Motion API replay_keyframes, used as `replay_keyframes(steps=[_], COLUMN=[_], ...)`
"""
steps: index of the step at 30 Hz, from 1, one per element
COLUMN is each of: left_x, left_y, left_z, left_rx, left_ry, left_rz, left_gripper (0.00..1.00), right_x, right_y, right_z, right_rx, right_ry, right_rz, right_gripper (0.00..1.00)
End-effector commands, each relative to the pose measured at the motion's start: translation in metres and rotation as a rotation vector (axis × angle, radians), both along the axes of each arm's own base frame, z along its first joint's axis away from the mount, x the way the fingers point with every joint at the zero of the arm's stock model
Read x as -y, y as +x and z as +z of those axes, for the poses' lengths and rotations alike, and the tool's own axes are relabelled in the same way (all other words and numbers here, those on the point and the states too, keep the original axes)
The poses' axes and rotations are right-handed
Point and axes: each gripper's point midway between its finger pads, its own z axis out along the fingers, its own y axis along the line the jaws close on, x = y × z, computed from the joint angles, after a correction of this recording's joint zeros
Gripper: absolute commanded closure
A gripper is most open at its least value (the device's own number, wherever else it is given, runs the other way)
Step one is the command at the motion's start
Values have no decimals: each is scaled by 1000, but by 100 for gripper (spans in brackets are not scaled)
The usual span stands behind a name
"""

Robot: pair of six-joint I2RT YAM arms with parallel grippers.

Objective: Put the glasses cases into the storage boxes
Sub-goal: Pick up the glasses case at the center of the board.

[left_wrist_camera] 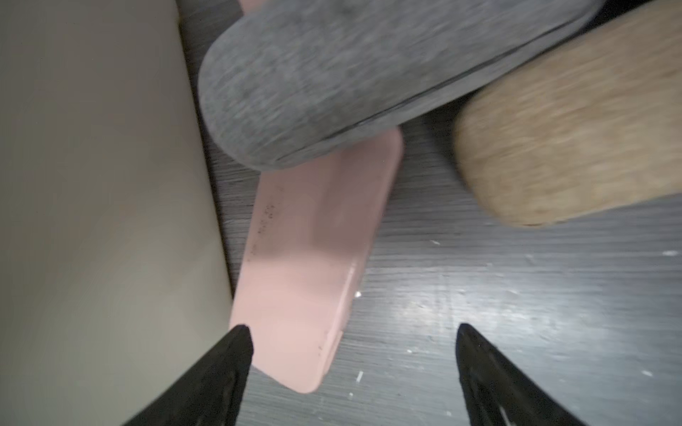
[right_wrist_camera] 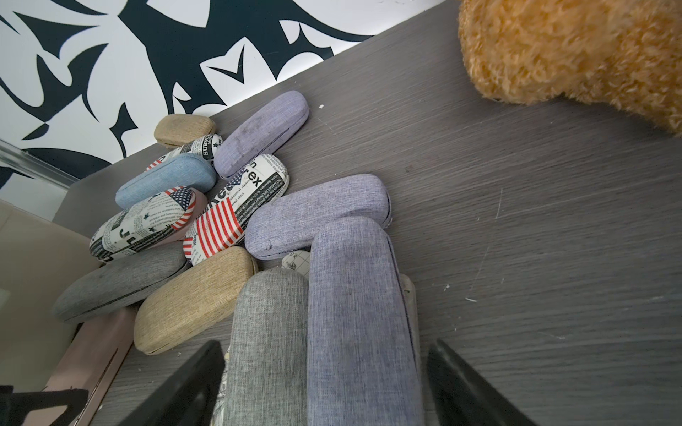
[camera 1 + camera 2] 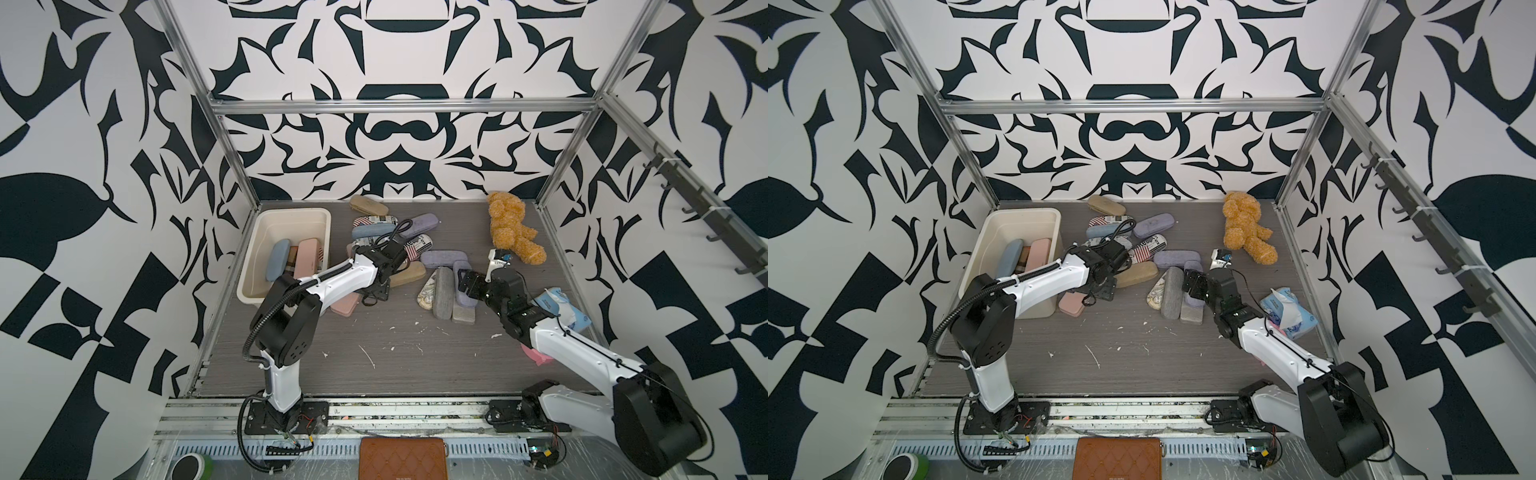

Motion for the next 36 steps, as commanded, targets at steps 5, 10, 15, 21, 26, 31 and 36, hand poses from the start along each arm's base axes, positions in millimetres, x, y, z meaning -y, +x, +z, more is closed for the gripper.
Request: replay_keyframes(steps=[5,10,15,21,26,31,36], left_x=[-19,-19,-19,-7,-3,0,6], left_y=[20,31,29,15,-3,-17,-24], left_z=[-4,-25,-47,-47,-53,-68,-75], left_rx=[20,-36,-91,-122,-162,-204,-236], left_ry=[-49,-69,-107,-179,-204,-169,-187], left_rz=[-8,-20,-10,-18,-10,-17,-6], left_gripper=[0,0,2,12,18,16,20], right_x=[1,-1,0,1,-1,-3,-9], right_y=[8,8,7,7,8,9,9], right_z=[26,27,29,28,27,25,27], right_rx=[63,63,71,69,66,62,67], right_ry=[22,25,24,22,24,27,40], right_rz=[-21,-15,-16,-19,-13,-4,26], right_gripper=[5,5,5,6,6,8,10])
